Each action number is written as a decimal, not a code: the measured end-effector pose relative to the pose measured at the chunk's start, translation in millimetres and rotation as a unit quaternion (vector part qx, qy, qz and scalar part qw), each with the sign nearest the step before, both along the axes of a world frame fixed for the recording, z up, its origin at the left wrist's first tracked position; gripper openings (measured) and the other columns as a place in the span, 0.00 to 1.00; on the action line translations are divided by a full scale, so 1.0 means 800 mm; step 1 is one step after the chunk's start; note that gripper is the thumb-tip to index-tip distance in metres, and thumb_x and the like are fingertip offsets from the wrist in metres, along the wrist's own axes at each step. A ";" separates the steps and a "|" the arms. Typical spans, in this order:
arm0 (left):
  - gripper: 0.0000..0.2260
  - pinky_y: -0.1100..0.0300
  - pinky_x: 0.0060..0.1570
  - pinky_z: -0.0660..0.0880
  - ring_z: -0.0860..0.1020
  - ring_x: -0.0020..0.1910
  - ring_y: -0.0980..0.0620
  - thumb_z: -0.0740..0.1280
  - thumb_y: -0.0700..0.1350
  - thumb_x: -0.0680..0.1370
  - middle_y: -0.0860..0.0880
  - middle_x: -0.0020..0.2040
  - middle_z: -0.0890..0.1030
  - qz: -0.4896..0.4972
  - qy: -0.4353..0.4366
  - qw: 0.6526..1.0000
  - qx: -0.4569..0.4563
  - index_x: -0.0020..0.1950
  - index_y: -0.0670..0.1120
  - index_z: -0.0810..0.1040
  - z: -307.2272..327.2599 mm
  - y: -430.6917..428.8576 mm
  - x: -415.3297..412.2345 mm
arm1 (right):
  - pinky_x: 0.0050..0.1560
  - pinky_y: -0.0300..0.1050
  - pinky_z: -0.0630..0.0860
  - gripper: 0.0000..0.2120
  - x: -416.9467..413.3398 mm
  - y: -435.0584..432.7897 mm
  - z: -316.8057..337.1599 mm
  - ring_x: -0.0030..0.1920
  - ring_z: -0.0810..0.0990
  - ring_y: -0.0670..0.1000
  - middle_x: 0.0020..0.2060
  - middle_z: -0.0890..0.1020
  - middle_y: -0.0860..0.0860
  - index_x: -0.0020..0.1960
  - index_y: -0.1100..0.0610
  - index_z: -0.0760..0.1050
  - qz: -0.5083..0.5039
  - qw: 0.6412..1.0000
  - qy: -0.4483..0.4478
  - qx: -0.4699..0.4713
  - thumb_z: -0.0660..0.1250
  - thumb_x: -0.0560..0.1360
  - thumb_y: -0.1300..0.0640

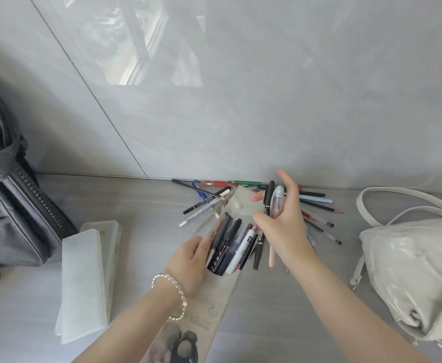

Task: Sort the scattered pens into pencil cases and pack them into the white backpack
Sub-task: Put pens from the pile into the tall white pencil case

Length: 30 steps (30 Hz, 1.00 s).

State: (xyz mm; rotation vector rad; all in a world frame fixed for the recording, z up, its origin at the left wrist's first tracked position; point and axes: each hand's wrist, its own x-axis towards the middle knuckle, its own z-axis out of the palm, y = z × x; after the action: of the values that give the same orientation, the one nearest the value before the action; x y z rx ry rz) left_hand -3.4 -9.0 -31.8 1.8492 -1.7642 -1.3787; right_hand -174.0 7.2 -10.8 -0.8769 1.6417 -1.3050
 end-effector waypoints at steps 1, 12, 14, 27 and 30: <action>0.15 0.70 0.28 0.64 0.66 0.30 0.55 0.54 0.49 0.81 0.52 0.30 0.67 -0.007 0.001 1.000 -0.004 0.39 0.43 0.71 0.003 0.004 -0.003 | 0.35 0.39 0.76 0.36 0.005 0.003 -0.003 0.38 0.76 0.52 0.53 0.78 0.47 0.63 0.32 0.56 -0.017 0.999 0.032 -0.009 0.64 0.68 0.65; 0.16 0.68 0.29 0.64 0.64 0.30 0.54 0.55 0.48 0.80 0.51 0.29 0.66 0.027 0.026 0.999 -0.037 0.35 0.43 0.67 0.016 0.024 -0.012 | 0.41 0.28 0.72 0.24 0.038 0.047 -0.009 0.39 0.77 0.38 0.38 0.74 0.38 0.50 0.38 0.64 -0.028 0.982 0.183 -0.044 0.76 0.65 0.52; 0.16 0.68 0.28 0.63 0.63 0.29 0.54 0.55 0.48 0.80 0.51 0.29 0.65 0.032 0.031 0.998 -0.041 0.33 0.44 0.66 0.017 0.026 -0.014 | 0.40 0.23 0.68 0.22 0.045 0.055 -0.011 0.38 0.73 0.34 0.40 0.72 0.35 0.55 0.46 0.70 0.034 0.976 0.214 -0.026 0.76 0.65 0.51; 0.15 0.69 0.29 0.64 0.64 0.30 0.54 0.54 0.49 0.80 0.52 0.29 0.65 0.001 0.015 0.999 -0.049 0.36 0.44 0.68 0.022 0.033 -0.004 | 0.39 0.37 0.73 0.17 0.019 0.045 0.049 0.35 0.74 0.47 0.34 0.76 0.49 0.54 0.46 0.70 -0.067 0.945 -0.270 -0.175 0.49 0.81 0.64; 0.15 0.70 0.29 0.64 0.64 0.29 0.55 0.54 0.48 0.81 0.53 0.29 0.66 -0.008 0.031 0.998 -0.059 0.36 0.44 0.68 0.026 0.038 -0.008 | 0.47 0.40 0.77 0.13 0.040 0.048 0.028 0.40 0.79 0.48 0.37 0.80 0.49 0.54 0.50 0.69 -0.037 0.961 -0.221 -0.163 0.50 0.81 0.64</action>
State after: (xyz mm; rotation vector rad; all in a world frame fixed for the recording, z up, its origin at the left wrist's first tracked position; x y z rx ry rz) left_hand -9.7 21.2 -10.7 1.7164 -1.7927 -1.2923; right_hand -141.9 45.7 12.0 -0.6503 1.1363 -1.7137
